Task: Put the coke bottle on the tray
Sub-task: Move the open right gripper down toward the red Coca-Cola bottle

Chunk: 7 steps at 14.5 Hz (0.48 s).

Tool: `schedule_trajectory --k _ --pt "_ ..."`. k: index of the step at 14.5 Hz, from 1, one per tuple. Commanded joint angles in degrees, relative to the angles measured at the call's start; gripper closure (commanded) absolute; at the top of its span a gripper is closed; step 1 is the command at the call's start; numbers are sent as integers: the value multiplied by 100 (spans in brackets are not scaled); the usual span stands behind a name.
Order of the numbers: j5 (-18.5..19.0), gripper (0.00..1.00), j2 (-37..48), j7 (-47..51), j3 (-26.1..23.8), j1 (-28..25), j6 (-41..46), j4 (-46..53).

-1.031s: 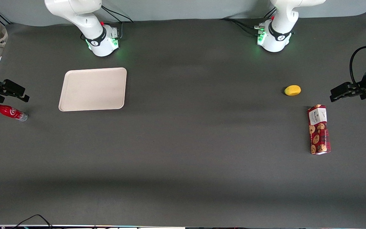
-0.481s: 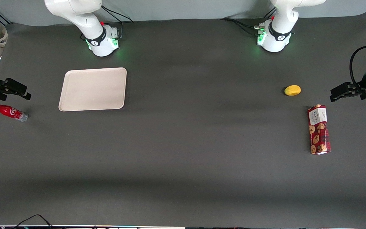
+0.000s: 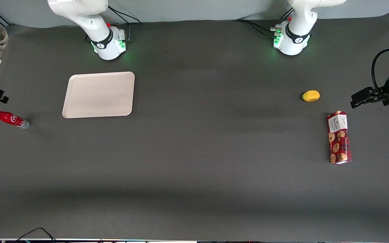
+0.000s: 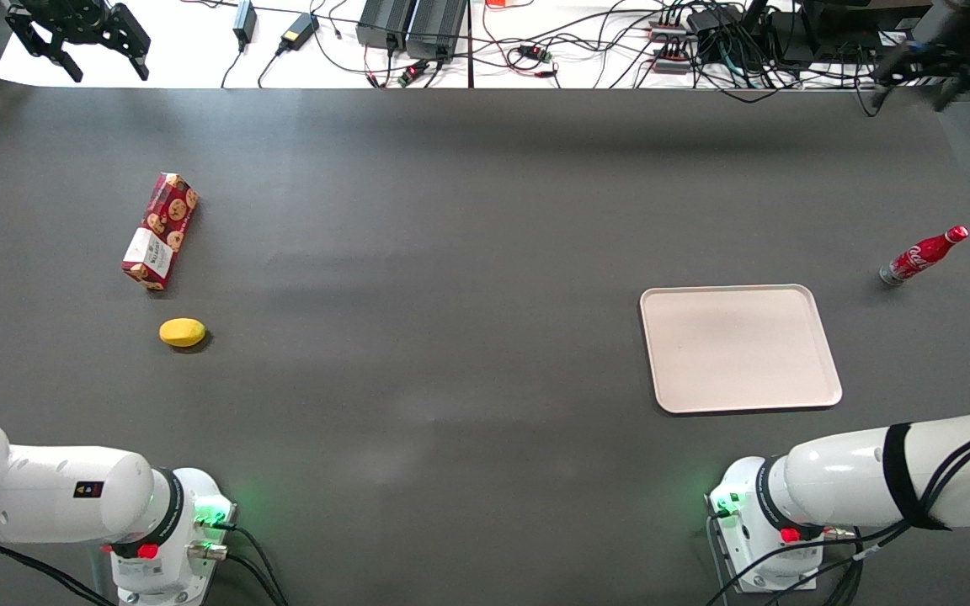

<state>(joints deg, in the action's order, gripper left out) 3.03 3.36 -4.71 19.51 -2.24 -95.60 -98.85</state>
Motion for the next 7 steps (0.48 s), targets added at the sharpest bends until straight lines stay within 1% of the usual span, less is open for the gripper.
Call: schedule_trajectory --k 1,4,6,7 --pt "40 0 -186 -467 640 -5 24 164" --pt "14 0 -440 -1144 1264 48 -317 138" --pt "14 0 -721 -1190 1458 83 -616 112" --pt "-56 0 -827 -1225 1503 126 -774 50"
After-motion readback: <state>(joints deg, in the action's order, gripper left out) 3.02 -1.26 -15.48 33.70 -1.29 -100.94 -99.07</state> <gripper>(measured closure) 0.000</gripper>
